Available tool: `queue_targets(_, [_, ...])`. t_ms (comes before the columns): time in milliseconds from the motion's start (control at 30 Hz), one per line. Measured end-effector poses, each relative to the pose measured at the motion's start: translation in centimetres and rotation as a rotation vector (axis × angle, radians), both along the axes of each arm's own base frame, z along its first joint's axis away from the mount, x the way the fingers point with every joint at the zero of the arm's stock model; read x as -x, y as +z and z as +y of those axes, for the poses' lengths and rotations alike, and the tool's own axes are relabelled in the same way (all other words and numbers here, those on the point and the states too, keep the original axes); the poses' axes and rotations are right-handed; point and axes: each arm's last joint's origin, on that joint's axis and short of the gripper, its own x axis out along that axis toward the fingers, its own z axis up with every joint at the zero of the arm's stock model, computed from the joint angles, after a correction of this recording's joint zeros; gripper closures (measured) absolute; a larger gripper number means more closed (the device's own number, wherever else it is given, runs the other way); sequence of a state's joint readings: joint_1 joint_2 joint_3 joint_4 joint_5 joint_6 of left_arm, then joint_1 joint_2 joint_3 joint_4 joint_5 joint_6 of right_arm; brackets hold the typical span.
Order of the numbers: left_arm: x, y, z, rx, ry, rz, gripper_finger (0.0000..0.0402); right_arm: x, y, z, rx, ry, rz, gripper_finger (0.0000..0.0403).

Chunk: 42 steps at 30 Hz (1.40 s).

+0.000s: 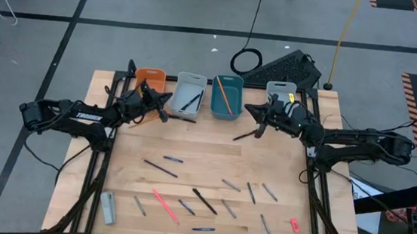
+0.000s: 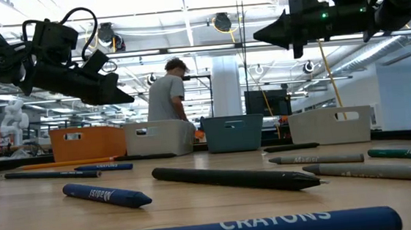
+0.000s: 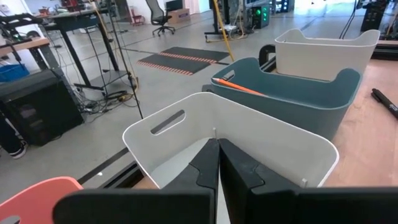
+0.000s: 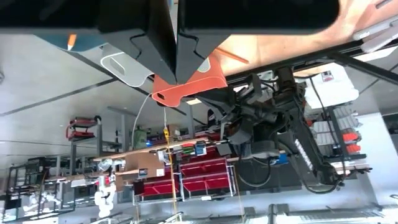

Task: Sort crayons/erasers/pens/pencils in bins
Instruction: Remove the orange pencil from the blue bin

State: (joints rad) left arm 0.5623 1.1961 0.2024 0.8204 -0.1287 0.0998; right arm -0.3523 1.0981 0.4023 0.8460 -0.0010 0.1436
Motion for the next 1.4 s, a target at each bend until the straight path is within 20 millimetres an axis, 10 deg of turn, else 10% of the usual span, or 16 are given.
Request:
queue_targets(433, [0.0, 0.0, 0.0, 0.000, 0.000, 0.000, 0.0385, -1.9, 4.7, -2.0, -0.011, -0.051, 0.208, 0.0403])
queue_targets(1400, [0.0, 0.0, 0.0, -0.006, -0.001, 0.005, 0.0385, -3.3, 1.4, -3.4, -0.106, -0.074, 0.350, 0.0403])
